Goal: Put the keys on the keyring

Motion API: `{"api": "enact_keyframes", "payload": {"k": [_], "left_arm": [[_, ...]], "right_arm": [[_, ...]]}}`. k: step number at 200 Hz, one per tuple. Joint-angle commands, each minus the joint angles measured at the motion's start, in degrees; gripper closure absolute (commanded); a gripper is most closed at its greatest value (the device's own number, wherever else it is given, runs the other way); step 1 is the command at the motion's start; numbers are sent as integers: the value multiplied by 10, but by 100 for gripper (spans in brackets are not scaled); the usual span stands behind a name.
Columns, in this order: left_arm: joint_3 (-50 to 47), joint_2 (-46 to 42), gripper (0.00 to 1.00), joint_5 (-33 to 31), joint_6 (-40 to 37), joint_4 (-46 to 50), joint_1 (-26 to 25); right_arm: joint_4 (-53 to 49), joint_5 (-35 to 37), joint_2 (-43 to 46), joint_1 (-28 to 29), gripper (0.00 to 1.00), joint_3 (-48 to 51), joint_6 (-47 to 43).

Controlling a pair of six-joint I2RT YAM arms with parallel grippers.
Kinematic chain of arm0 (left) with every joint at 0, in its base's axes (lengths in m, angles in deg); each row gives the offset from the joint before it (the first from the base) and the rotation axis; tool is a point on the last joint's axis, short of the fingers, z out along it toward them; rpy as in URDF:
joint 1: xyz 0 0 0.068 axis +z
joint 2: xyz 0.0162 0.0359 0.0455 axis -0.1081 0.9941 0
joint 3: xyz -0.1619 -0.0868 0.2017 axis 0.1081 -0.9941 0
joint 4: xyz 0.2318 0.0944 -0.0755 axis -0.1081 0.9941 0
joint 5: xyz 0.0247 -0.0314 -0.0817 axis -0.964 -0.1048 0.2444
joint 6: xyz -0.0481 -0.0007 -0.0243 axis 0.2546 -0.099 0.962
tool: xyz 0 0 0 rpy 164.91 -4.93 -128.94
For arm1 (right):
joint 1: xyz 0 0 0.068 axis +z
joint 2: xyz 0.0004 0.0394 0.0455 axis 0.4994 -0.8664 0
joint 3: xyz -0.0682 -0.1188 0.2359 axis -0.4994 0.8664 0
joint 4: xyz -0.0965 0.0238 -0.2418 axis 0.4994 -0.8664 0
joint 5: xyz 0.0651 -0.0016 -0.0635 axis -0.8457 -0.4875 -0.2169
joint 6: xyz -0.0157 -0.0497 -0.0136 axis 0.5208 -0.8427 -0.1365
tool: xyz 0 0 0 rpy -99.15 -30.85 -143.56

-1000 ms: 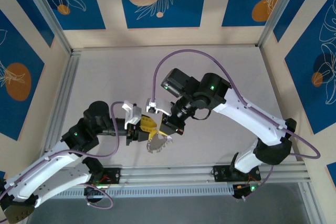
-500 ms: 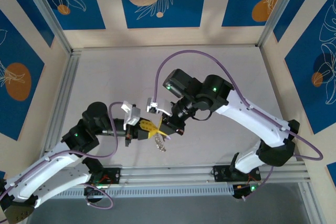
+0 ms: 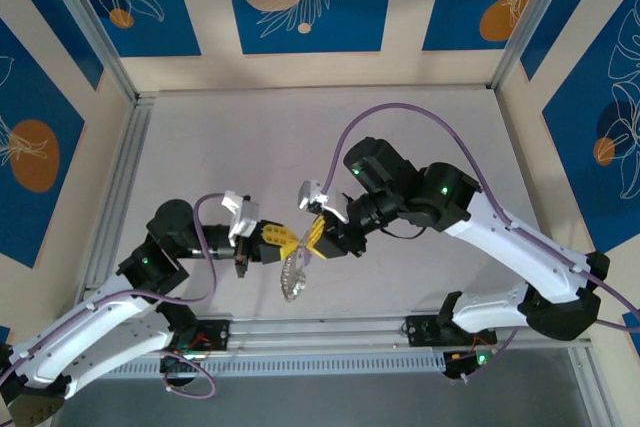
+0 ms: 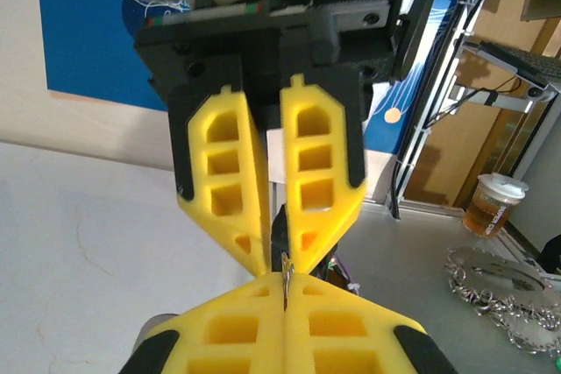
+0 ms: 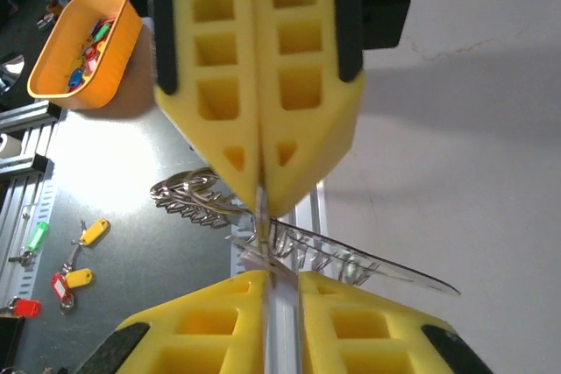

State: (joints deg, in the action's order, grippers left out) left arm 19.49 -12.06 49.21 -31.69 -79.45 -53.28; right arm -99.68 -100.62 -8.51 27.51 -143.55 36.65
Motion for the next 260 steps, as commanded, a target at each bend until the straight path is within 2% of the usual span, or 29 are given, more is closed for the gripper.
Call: {"api": "enact_keyframes", "payload": {"k": [1, 52, 166, 232, 260], "left_arm": [[5, -5, 100, 6, 12, -47, -1], [4, -2, 100, 12, 17, -58, -2], [-5, -11, 100, 18, 23, -82, -1], [-8, -19, 100, 17, 25, -84, 0], [-6, -23, 100, 20, 20, -74, 3]], "right_arm": [[32, -32, 14, -6, 85, 14, 7], [73, -71, 27, -16, 100, 37, 14], [90, -114, -8, -40, 100, 64, 55], [107, -111, 13, -43, 100, 93, 63], [119, -114, 61, -56, 79, 112, 65]]}}
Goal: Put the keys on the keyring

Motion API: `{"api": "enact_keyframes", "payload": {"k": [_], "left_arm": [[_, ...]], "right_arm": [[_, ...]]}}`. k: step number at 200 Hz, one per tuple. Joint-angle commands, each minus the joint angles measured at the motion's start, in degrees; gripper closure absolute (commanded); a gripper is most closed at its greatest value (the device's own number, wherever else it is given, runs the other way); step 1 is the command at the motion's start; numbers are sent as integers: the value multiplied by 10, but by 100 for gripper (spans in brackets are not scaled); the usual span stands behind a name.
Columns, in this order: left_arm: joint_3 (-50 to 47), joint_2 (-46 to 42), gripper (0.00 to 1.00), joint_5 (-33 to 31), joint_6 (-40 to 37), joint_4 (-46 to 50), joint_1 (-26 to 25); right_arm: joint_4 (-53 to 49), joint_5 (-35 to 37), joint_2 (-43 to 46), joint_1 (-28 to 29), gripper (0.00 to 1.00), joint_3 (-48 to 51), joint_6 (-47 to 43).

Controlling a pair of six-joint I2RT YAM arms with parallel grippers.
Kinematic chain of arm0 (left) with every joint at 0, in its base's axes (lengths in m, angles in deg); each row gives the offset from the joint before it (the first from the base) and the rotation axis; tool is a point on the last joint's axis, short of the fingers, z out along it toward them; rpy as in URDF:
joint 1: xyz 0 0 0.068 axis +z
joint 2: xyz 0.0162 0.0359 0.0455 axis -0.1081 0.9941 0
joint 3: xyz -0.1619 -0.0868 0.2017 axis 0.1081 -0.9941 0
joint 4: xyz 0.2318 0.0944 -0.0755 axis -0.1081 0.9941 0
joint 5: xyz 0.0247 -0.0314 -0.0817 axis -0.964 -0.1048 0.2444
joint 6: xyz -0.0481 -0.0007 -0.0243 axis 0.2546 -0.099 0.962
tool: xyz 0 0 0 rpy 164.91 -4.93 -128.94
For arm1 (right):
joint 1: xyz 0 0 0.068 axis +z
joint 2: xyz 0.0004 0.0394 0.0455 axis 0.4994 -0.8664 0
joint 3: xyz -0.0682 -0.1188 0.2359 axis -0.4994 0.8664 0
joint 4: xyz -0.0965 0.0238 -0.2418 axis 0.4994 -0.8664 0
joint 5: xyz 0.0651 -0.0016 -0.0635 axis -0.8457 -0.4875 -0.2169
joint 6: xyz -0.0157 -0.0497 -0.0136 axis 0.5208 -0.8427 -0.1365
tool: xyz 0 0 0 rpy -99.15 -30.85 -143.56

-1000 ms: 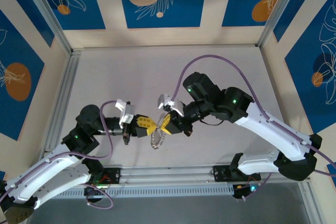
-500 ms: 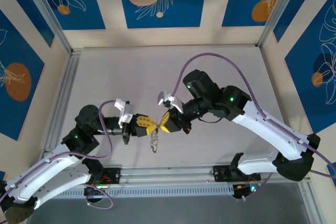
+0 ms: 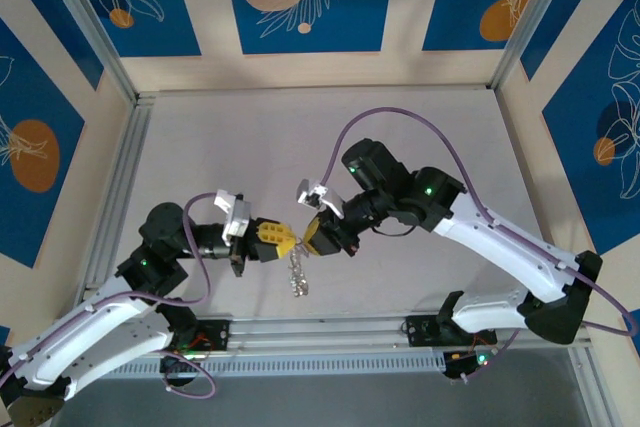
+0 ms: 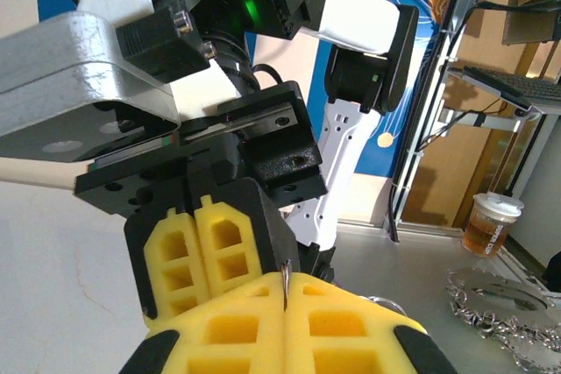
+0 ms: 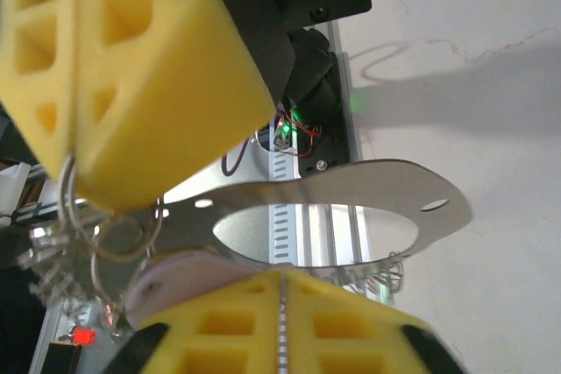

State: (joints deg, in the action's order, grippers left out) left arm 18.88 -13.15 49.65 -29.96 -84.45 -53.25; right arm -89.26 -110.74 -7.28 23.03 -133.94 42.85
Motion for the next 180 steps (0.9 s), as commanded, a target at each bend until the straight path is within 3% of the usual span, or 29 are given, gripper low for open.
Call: {"api": "enact_keyframes", "payload": {"k": [1, 23, 76, 103, 132, 165, 180], "left_arm": [[0, -13, 100, 16, 3, -24, 3], [0, -10, 100, 22, 7, -30, 5], [6, -2, 100, 36, 17, -39, 5], [9, -1, 100, 37, 17, -38, 4], [8, -2, 100, 37, 17, -36, 4], [8, -2, 100, 36, 17, -38, 6], [8, -1, 100, 37, 17, -40, 6]], "right_arm": [[16, -13, 51, -10, 79, 17, 3], [52, -12, 93, -19, 69, 37, 7], [123, -52, 94, -29, 67, 50, 16], [141, -119, 74, -26, 61, 49, 20], [136, -129, 67, -21, 65, 51, 12], [132, -138, 61, -19, 82, 54, 10], [127, -145, 56, -19, 85, 54, 9]]}}
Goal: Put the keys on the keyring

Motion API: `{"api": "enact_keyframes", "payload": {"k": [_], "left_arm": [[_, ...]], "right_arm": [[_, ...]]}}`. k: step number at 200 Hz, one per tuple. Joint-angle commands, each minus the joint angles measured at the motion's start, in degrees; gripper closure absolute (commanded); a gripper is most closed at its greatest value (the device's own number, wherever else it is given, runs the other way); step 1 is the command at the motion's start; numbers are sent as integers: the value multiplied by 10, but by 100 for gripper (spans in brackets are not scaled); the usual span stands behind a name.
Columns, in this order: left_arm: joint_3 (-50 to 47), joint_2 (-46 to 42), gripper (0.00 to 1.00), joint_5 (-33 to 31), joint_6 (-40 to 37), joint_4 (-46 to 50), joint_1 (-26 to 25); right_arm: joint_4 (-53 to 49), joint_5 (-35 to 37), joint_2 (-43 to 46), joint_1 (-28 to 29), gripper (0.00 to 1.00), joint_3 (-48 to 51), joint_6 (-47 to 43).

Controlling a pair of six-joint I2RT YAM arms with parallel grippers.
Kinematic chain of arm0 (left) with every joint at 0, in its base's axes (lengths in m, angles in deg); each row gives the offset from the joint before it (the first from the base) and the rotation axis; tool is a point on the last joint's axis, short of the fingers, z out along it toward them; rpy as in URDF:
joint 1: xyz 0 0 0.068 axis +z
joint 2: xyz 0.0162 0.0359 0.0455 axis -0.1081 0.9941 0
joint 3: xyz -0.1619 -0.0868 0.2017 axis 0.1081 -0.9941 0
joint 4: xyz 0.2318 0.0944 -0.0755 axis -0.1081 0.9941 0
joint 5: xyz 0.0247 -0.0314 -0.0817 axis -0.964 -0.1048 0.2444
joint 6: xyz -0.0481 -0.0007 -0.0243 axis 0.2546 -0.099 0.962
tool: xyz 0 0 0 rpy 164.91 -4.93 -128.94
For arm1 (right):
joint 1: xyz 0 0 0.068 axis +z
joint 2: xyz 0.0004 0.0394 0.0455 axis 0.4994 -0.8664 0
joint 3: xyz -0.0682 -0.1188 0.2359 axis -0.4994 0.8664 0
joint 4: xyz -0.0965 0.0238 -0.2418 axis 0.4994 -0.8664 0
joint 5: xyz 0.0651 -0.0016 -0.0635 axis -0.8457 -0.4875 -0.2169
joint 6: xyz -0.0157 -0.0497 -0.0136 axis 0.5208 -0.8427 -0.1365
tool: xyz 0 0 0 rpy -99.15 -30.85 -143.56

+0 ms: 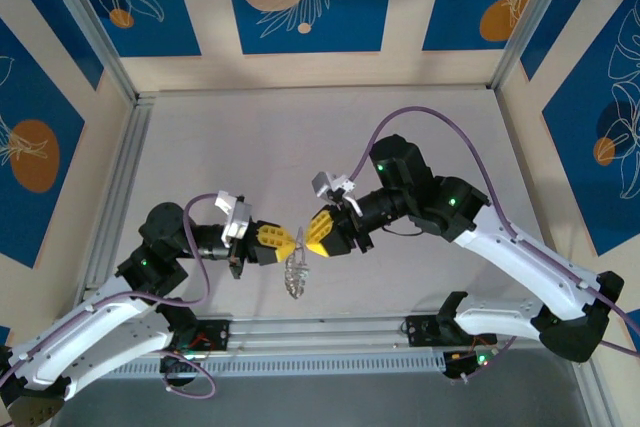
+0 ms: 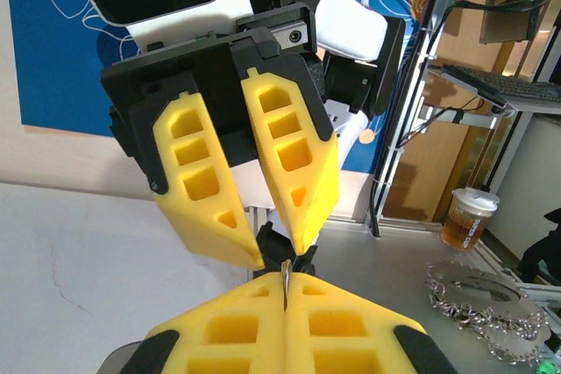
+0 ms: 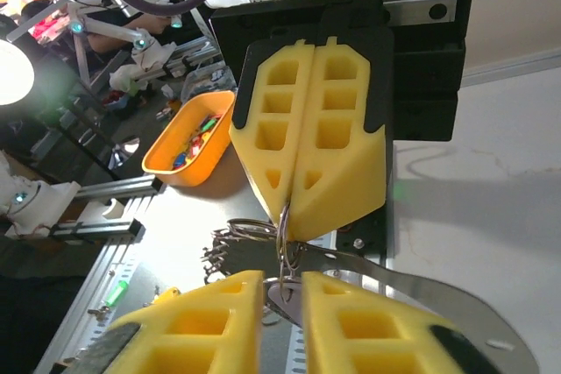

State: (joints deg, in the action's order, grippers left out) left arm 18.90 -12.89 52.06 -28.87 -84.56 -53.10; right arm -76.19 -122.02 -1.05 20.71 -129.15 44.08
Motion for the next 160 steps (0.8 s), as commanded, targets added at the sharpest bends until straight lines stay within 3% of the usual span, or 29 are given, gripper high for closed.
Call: {"api": "enact_keyframes", "payload": {"k": [1, 42, 91, 160], "left_arm": [[8, -4, 100, 13, 6, -39, 4], [9, -3, 100, 14, 8, -42, 4], [8, -5, 100, 14, 7, -42, 4], [11, 3, 100, 17, 6, -48, 4]], "right_arm": [[-4, -33, -7, 3, 85, 6, -3], [-11, -36, -19, 6, 87, 5, -5], [-5, -30, -25, 3, 100, 13, -1], [-12, -60, -78, 1, 100, 14, 7]]}}
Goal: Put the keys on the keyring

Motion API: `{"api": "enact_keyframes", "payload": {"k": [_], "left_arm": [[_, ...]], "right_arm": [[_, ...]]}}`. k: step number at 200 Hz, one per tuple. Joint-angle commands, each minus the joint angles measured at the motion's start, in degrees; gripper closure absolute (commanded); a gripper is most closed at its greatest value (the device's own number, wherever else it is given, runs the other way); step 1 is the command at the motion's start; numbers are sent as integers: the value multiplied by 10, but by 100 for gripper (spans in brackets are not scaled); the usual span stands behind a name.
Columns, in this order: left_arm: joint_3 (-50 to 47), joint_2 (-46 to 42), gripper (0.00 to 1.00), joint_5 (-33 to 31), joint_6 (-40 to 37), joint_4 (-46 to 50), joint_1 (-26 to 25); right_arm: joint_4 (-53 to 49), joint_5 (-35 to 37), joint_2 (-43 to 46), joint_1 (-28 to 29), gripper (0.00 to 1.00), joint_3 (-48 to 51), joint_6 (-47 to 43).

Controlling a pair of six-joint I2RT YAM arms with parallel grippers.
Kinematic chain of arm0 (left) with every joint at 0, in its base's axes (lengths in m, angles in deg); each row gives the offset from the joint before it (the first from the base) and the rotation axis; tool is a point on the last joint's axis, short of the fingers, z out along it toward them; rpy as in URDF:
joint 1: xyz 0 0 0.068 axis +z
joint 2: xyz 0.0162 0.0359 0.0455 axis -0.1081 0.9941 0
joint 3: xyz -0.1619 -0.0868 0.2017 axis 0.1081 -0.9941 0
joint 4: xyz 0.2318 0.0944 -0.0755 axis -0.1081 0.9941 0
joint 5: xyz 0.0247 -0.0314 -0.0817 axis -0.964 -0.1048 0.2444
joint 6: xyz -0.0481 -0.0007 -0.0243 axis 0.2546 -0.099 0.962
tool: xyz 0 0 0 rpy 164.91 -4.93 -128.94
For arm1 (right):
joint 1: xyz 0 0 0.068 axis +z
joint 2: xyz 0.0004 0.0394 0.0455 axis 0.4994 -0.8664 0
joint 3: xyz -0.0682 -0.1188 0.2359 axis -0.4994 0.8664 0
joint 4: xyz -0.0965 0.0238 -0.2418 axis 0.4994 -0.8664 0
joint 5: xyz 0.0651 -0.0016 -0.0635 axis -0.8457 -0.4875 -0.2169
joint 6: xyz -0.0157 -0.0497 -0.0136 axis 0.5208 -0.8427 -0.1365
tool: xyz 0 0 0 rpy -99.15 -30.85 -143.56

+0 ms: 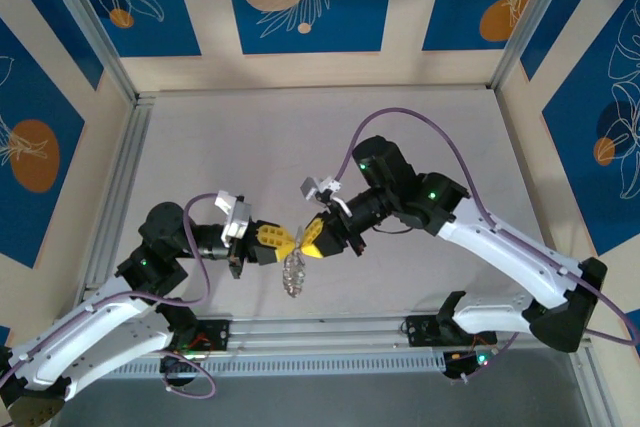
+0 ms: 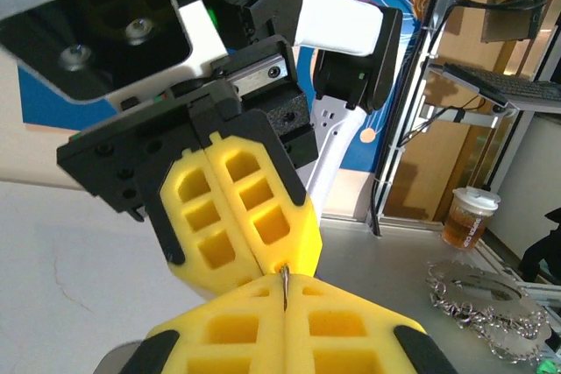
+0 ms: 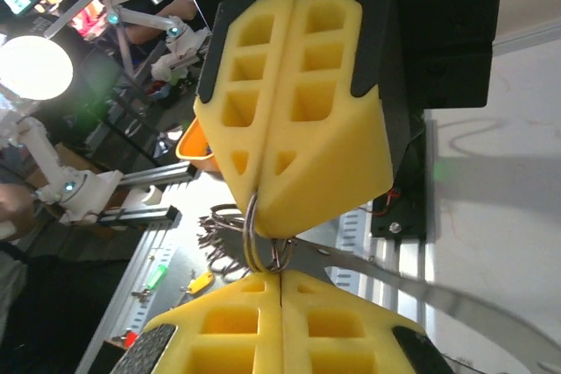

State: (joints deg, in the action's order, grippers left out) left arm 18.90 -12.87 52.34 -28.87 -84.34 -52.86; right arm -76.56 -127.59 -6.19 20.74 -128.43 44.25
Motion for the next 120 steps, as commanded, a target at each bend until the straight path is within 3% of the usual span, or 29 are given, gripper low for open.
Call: {"api": "enact_keyframes", "payload": {"k": [1, 48, 82, 120], "left_arm": [[12, 2, 100, 14, 6, -51, 2], [14, 2, 100, 14, 6, -46, 2], [18, -1, 100, 9, -2, -31, 2], [13, -1, 100, 4, 6, -48, 3]], "right_arm": [[-8, -4, -27, 1, 100, 7, 6], [47, 6, -32, -5, 100, 21, 33], [36, 52, -18, -14, 83, 18, 38], [37, 184, 77, -15, 66, 41, 29]]}}
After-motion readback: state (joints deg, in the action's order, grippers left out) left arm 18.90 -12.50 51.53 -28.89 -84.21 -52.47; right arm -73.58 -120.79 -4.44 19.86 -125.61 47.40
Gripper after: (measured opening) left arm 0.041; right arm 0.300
